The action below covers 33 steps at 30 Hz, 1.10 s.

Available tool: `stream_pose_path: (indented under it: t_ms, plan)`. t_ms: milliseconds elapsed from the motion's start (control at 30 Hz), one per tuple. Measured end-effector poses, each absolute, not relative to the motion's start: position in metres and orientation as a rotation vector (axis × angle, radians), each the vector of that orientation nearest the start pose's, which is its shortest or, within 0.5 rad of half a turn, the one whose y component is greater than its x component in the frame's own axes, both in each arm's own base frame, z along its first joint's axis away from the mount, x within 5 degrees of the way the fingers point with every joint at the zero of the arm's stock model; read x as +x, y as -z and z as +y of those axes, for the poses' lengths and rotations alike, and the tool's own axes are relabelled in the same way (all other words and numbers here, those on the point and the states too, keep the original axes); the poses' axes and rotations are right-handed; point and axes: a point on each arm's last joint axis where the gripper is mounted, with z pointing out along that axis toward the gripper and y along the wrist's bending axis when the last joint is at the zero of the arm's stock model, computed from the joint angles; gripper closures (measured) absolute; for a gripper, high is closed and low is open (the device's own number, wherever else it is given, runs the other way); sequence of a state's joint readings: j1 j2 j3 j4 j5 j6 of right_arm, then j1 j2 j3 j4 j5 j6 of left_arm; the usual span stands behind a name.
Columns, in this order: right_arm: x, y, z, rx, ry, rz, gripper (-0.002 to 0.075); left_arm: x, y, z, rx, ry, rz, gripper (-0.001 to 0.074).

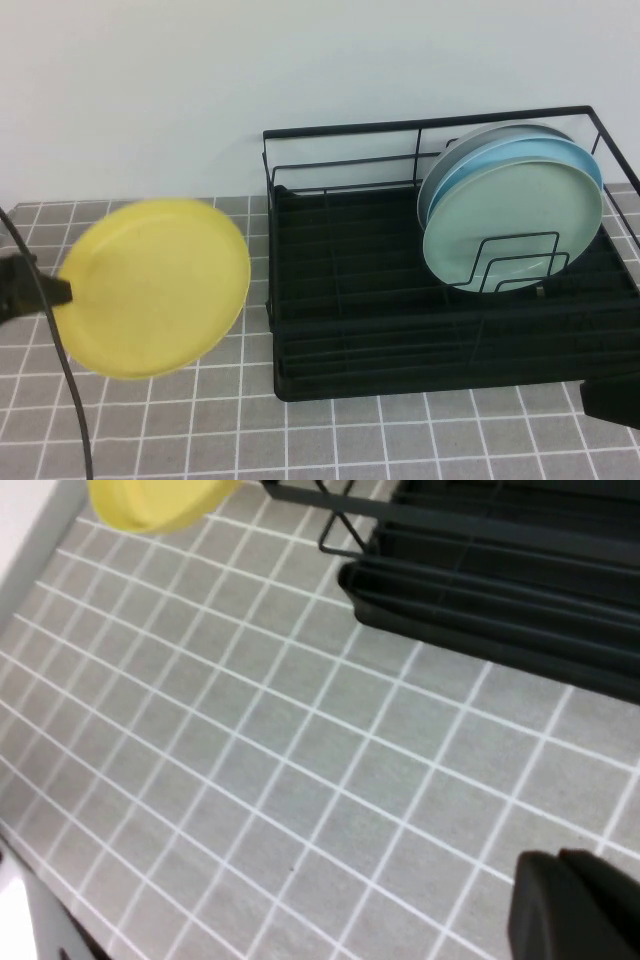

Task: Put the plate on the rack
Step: Hand over the plate

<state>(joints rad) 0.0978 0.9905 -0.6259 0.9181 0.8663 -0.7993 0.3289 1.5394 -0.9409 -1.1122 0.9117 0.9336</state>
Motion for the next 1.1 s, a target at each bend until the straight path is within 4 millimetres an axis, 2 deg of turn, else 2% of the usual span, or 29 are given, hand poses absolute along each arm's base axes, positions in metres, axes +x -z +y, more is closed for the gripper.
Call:
stream_pose_path:
  t_ms: [167, 333, 433, 500, 700, 800, 900, 1100]
  plan:
    - [0.164, -0.28, 0.075, -0.448, -0.878, 2.299, 0.0727, 0.27, -0.297, 0.003, 0.096, 0.8, 2.276, 0.0735]
    - [0.163, -0.286, 0.08, -0.375, -1.007, 2.257, 0.0726, 0.242, -0.325, -0.041, 0.278, 0.818, 2.237, 0.0735]
    - [0.165, -0.291, 0.082, -0.312, -1.077, 2.22, 0.0701, 0.232, -0.331, -0.061, 0.343, 0.859, 2.234, 0.0735]
    - [0.165, -0.295, 0.084, -0.267, -1.131, 2.189, 0.0648, 0.227, -0.332, -0.074, 0.403, 0.894, 2.227, 0.0735]
    - [0.165, -0.303, 0.088, -0.211, -1.263, 2.126, 0.0358, 0.219, -0.333, -0.104, 0.472, 0.972, 2.225, 0.0735]
    - [0.165, -0.303, 0.088, -0.215, -1.26, 2.127, 0.0263, 0.214, -0.334, -0.117, 0.501, 1.03, 2.218, 0.0735]
    - [0.164, -0.302, 0.088, -0.222, -1.252, 2.132, 0.0232, 0.208, -0.335, -0.128, 0.536, 1.083, 2.212, 0.0735]
    - [0.164, -0.302, 0.088, -0.228, -1.248, 2.13, 0.0222, 0.202, -0.337, -0.141, 0.569, 1.113, 2.192, 0.0735]
